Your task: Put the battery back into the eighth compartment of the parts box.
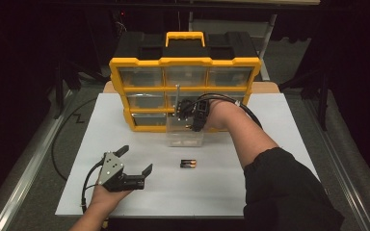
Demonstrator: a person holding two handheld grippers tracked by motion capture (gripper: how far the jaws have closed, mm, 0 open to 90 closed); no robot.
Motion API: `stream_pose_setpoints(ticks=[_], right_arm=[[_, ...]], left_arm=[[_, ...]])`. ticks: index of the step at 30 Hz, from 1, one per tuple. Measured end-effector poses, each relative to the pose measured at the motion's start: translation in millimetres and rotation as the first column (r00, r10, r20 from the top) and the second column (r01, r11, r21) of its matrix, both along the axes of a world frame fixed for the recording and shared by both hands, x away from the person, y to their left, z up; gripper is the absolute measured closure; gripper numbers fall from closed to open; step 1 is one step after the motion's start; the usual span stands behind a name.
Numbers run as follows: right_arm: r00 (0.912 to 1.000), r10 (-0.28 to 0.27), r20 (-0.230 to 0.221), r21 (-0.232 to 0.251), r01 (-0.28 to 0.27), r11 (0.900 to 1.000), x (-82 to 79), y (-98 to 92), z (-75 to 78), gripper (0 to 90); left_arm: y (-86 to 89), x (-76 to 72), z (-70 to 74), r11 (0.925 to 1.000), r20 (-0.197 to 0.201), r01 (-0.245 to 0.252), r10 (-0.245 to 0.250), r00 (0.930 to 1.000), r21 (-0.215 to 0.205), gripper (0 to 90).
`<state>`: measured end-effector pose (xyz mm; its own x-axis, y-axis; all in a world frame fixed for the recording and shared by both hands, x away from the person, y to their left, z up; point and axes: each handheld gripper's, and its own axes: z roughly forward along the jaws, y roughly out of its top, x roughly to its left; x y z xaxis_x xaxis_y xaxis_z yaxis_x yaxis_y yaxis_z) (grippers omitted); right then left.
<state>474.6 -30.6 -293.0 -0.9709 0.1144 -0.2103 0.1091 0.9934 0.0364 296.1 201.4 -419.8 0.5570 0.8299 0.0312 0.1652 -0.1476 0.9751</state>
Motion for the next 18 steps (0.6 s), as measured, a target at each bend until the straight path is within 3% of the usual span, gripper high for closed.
stream_pose_setpoints(ticks=[14,18], right_arm=[[1.0000,0.007,-0.002,0.011,-0.007,1.000,-1.2,1.2,0.5,78.1],[0.9999,0.002,-0.011,0.041,-0.002,0.999,-2.1,0.0,4.9,66.1]], left_arm=[[-0.7,0.2,-0.5,1.0000,0.001,0.002,-0.002,1.0000,0.000,0.7],[-0.3,-0.2,-0.2,1.0000,0.002,0.000,0.000,1.0000,-0.002,0.7]])
